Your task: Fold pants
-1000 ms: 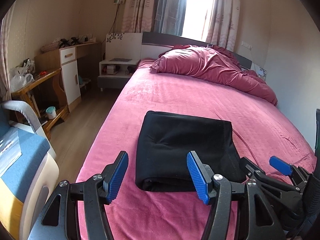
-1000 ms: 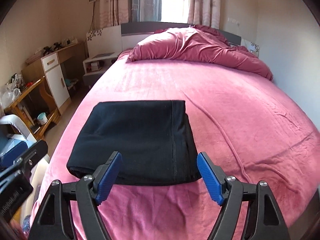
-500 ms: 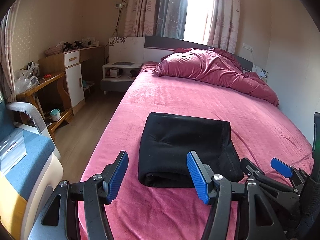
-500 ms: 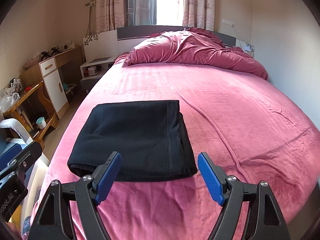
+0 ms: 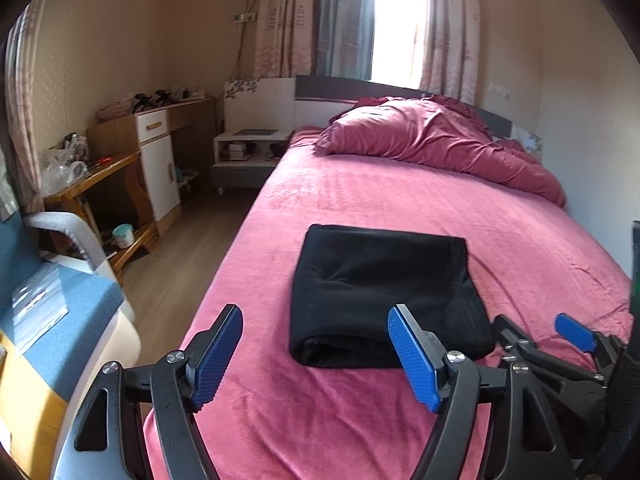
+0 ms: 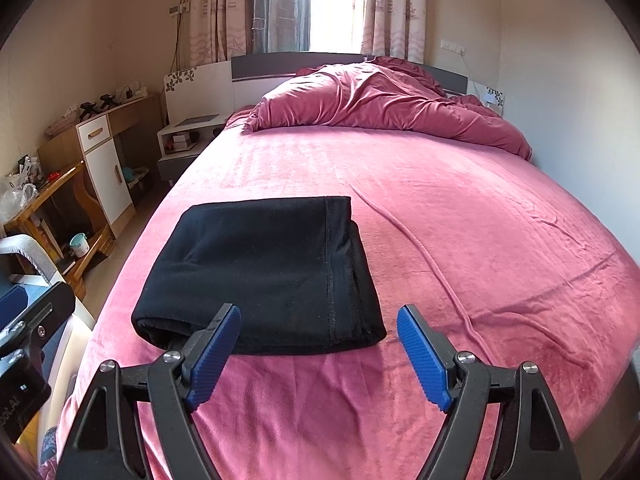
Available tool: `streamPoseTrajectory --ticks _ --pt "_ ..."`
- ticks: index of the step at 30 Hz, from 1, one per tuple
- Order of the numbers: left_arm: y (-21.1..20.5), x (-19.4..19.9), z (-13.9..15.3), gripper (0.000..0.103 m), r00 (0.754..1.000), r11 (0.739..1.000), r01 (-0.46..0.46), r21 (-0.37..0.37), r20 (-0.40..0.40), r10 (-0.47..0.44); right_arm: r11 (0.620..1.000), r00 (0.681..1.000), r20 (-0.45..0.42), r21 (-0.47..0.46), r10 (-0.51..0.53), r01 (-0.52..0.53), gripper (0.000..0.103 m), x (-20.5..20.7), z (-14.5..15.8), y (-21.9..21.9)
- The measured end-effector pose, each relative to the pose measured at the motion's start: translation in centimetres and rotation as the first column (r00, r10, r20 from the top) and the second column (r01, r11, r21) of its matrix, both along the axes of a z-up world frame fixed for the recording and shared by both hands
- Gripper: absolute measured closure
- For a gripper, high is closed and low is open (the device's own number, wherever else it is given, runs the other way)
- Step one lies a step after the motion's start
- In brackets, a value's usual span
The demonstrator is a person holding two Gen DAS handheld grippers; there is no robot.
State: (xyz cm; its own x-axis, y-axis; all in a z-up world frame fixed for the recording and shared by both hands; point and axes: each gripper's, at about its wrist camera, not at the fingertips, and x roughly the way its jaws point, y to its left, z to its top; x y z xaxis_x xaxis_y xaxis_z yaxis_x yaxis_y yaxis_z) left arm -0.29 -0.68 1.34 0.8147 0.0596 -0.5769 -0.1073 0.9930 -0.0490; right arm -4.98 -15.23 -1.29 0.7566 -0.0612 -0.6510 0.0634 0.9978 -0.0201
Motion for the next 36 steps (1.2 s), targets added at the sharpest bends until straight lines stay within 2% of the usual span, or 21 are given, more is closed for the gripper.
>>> streamPoseTrajectory --ticks 36 --pt "0.74 0.09 -0.78 0.026 1.000 1.000 -0.014 -0.009 -0.009 0.014 1.000 1.000 -0.019 -0.004 0.000 0.000 0.022 -0.25 -0.82 0.10"
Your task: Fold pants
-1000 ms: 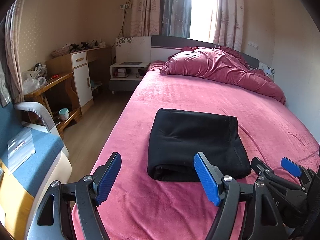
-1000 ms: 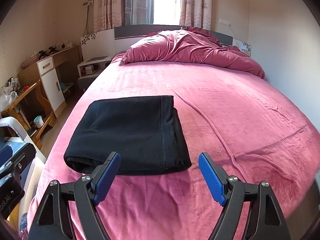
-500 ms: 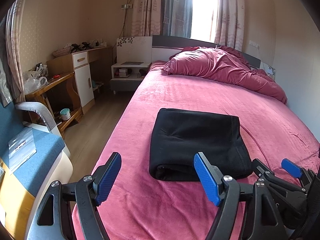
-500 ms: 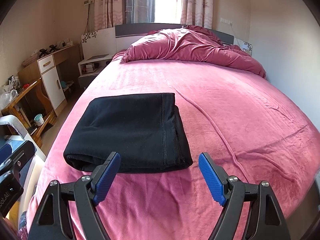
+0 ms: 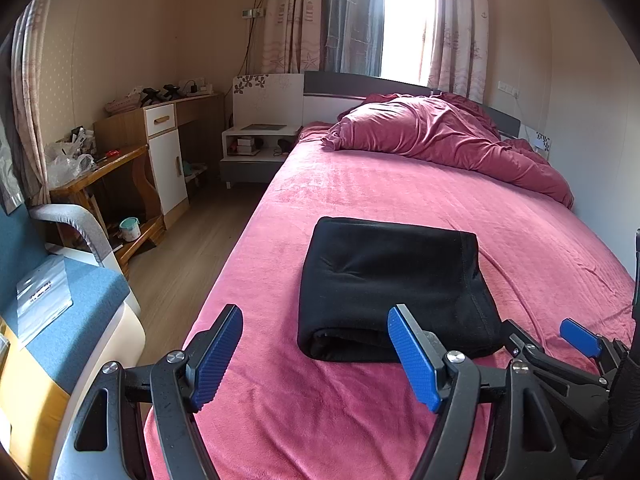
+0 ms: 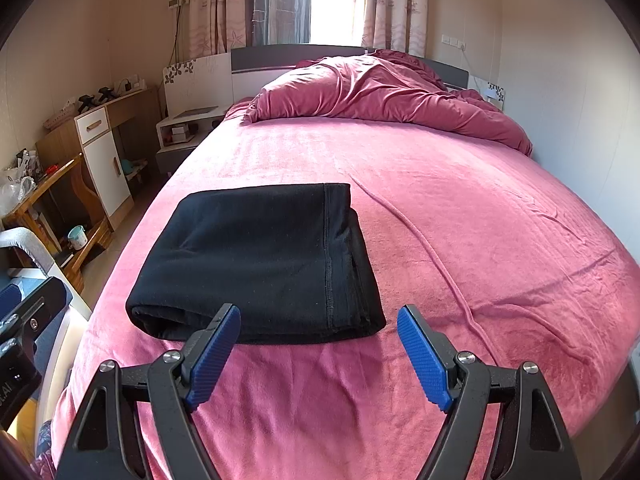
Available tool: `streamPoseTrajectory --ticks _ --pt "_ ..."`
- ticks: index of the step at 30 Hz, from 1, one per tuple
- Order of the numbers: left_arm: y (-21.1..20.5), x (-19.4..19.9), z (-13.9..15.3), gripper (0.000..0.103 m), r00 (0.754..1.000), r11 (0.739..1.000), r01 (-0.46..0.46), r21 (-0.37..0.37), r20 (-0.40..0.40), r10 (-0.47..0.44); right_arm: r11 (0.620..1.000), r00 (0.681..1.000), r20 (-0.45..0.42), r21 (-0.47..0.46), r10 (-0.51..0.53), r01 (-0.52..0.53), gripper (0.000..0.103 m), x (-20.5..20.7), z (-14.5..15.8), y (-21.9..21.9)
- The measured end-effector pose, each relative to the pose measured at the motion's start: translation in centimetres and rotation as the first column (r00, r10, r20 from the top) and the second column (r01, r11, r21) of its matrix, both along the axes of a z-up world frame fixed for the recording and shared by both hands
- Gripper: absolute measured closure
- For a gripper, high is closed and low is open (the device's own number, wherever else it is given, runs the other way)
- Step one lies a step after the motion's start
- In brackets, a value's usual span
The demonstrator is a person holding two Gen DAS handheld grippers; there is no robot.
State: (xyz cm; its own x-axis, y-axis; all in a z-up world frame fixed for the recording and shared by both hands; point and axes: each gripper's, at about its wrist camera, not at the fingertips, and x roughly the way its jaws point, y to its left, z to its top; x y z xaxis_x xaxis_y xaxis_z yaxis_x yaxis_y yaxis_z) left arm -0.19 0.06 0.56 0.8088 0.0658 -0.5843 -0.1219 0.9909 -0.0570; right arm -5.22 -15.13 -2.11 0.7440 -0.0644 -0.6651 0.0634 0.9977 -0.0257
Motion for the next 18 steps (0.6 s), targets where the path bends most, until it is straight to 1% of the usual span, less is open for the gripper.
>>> streamPoseTrajectory --ticks 13,16,18 --pt "0.00 0.05 -0.06 0.026 1.000 1.000 0.008 0.003 -0.003 -0.008 1.000 1.000 -0.007 -0.007 0.006 -0.006 0.022 0.11 -0.18 -0.11" --pt "-0.06 -0.14 -0.01 0.026 1.000 1.000 -0.002 0.030 0.018 0.002 1.000 1.000 -0.014 -0.005 0.009 -0.009 0.022 0.26 -0.38 -0.25" --pt "0.05 -0.11 -0.07 0.027 1.000 1.000 0.008 0.018 0.017 -0.008 1.000 1.000 -0.021 -0.002 0.008 -0.008 0.022 0.34 -0.62 -0.41"
